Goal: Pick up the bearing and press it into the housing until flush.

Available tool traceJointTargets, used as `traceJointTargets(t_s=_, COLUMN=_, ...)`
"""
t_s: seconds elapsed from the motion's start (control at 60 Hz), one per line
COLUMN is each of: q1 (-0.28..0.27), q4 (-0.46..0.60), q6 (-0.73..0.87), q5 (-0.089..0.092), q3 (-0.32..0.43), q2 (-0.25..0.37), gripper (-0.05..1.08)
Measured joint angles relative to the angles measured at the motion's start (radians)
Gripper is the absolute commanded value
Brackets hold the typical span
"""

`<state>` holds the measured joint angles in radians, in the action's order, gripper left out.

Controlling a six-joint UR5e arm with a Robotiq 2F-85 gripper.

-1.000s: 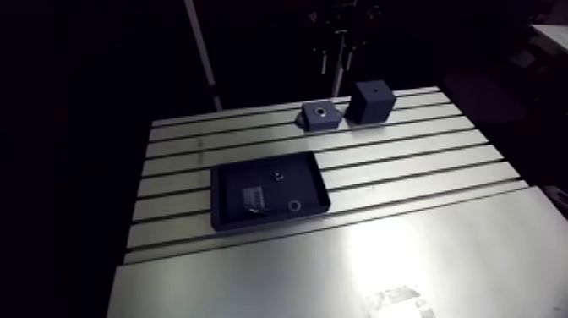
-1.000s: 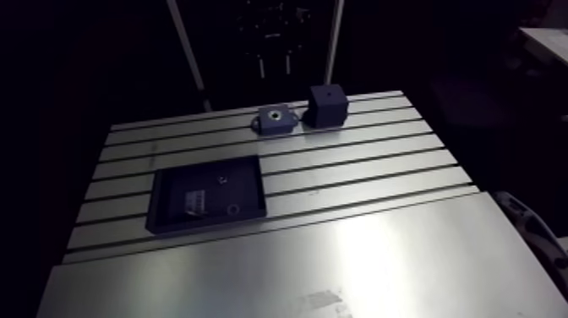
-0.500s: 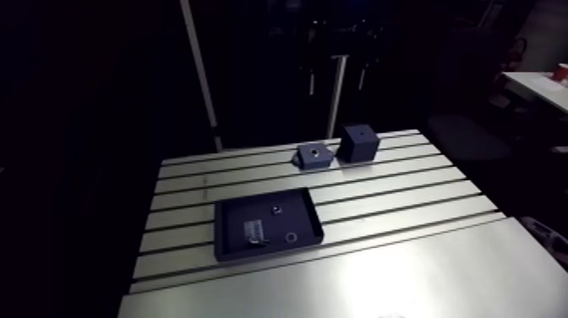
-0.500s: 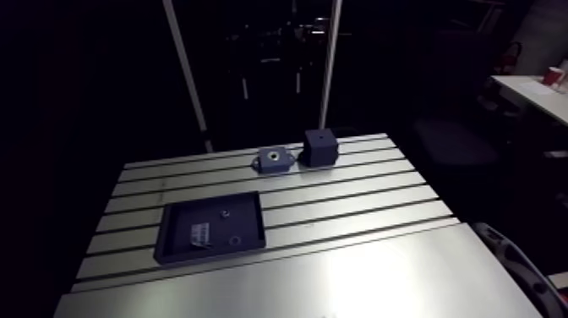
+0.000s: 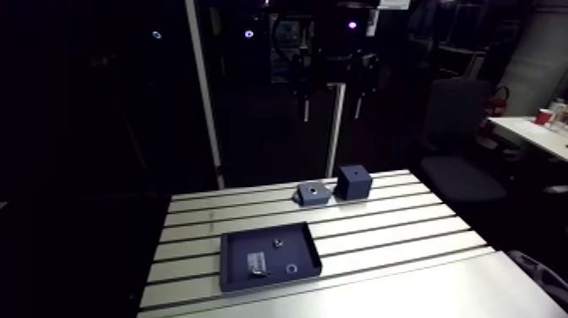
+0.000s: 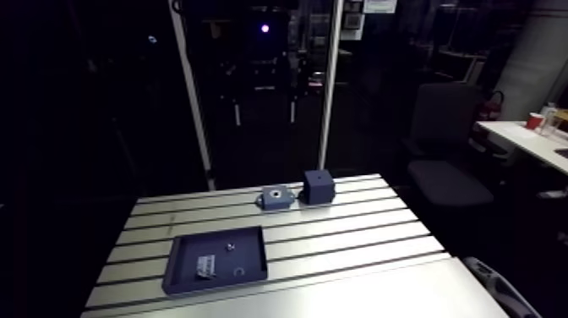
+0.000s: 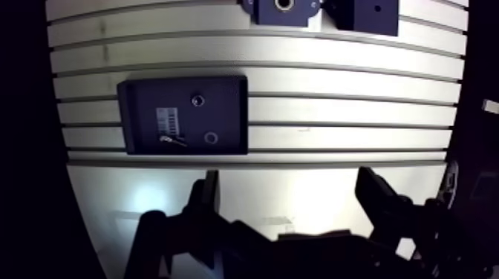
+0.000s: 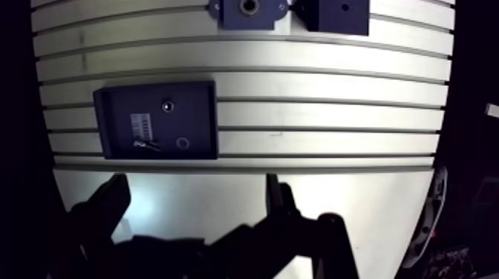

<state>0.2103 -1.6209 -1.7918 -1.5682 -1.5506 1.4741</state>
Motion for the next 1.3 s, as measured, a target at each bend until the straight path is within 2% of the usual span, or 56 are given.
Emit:
traceJointTargets(t_s=0.1, q1=-0.016, q4=0.009, q6=0.031, q5=0.004, q3=-0.013, q2=0.03, gripper=0.0)
traceJointTargets(t_s=0.3, q1=-0.045, q4=0.012, q6=0.07, q5=-0.001, q3=-0.014, q2=0.036, gripper=0.0)
traceJointTargets(t_s=0.533, q1=-0.057, q4=0.012, q6=0.094, q5=-0.028, q3=-0.009, q2=0.034, gripper=0.0)
traceJointTargets(t_s=0.683, q1=-0.059, q4=0.011, q6=0.097, q5=-0.037, q3=-0.007, q2=0.034, gripper=0.0)
traceJointTargets(t_s=1.017, q1=-0.06, q4=0.01, q6=0.098, q5=-0.034, q3=-0.003, q2=0.029, gripper=0.0)
traceJointTargets(t_s=1.3, q1=-0.061, q4=0.002, q6=0.098, q5=-0.023, q3=-0.003, q2=0.026, gripper=0.0)
